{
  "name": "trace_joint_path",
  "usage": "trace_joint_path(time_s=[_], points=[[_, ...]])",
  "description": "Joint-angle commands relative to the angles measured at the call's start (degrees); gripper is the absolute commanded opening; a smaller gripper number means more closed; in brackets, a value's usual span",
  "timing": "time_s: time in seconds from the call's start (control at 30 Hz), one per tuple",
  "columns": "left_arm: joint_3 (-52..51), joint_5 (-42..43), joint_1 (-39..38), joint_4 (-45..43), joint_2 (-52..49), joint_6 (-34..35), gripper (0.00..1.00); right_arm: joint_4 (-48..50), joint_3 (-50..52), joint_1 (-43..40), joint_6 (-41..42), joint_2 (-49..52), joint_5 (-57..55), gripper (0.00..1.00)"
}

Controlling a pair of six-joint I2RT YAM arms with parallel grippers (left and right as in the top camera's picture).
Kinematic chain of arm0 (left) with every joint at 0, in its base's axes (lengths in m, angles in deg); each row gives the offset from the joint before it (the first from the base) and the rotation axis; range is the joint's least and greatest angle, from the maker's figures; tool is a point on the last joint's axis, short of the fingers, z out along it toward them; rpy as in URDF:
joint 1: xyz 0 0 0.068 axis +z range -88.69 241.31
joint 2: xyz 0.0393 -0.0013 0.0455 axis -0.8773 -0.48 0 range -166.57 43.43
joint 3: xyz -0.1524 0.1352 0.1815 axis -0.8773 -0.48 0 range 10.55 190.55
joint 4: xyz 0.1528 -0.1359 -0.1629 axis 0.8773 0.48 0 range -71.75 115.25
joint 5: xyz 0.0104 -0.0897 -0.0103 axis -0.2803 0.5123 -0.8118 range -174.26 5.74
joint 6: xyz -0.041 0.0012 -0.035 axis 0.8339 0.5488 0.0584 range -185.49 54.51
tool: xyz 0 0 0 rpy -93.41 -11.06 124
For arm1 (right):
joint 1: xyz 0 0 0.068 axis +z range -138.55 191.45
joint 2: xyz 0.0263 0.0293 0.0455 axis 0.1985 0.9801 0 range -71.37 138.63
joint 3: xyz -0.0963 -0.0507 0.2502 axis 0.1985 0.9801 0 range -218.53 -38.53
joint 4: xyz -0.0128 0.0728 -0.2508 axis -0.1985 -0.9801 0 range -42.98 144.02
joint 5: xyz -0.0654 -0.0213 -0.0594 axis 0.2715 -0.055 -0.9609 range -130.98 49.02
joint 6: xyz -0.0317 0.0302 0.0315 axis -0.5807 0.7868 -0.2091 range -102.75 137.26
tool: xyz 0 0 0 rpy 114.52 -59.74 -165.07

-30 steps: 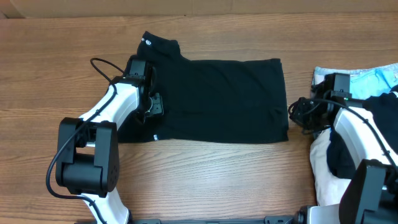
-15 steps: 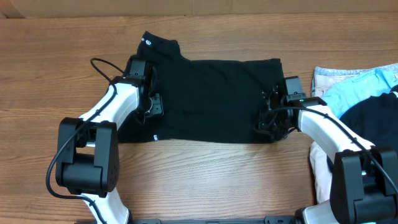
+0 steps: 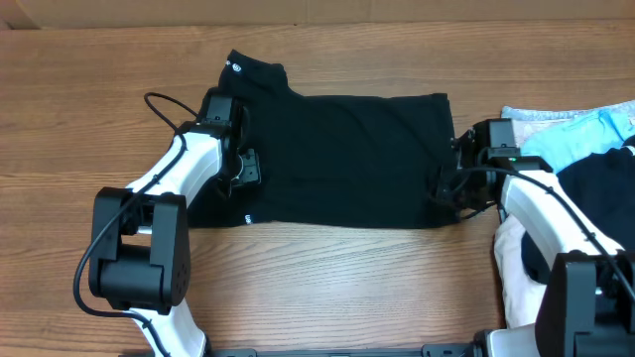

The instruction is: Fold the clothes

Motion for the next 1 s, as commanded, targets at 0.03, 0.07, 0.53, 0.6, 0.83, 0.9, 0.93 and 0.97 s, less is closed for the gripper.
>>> trace_joint_path(time_s=[0.03, 0.07, 0.53, 0.6, 0.83, 0.9, 0.93, 0.97], points=[[1.0, -0.8, -0.1, -0.3, -0.4, -0.1, 0.64, 0.0, -1.3, -2.0, -7.5, -4.0, 11.8, 0.05], [1.0, -0.8, -0.1, -0.5, -0.4, -0.1, 0.64, 0.0, -1.3, -2.4, -4.6, -4.7, 8.9, 0.05], [1.0, -0.6, -0.2, -0.3, -0.4, 0.0, 0.64, -0.2, -0.1, -2.4, 10.2, 5.1, -1.8, 0.09], [1.0, -0.6, -0.2, -0.2, -0.4, 0.0, 0.64, 2.0, -0.1, -0.7, 3.1, 7.1, 9.0, 0.09], [1.0, -0.6, -0.1, -0.1, -0.4, 0.0, 0.64, 5.6, -0.2, 6.5, 1.2, 6.9, 7.9, 0.04], [1.0, -0.6, -0.1, 0.4, -0.4, -0.1, 0.64, 4.8, -0.2, 6.6, 4.8, 5.4, 0.4, 0.04], [1.0, -0.6, -0.1, 0.7, -0.4, -0.1, 0.64, 4.3, -0.2, 6.3, 5.7, 4.4, -2.5, 0.04], [1.0, -0.7, -0.1, 0.8, -0.4, -0.1, 0.64, 3.8, -0.2, 6.0, 6.1, 3.3, -4.7, 0.04]])
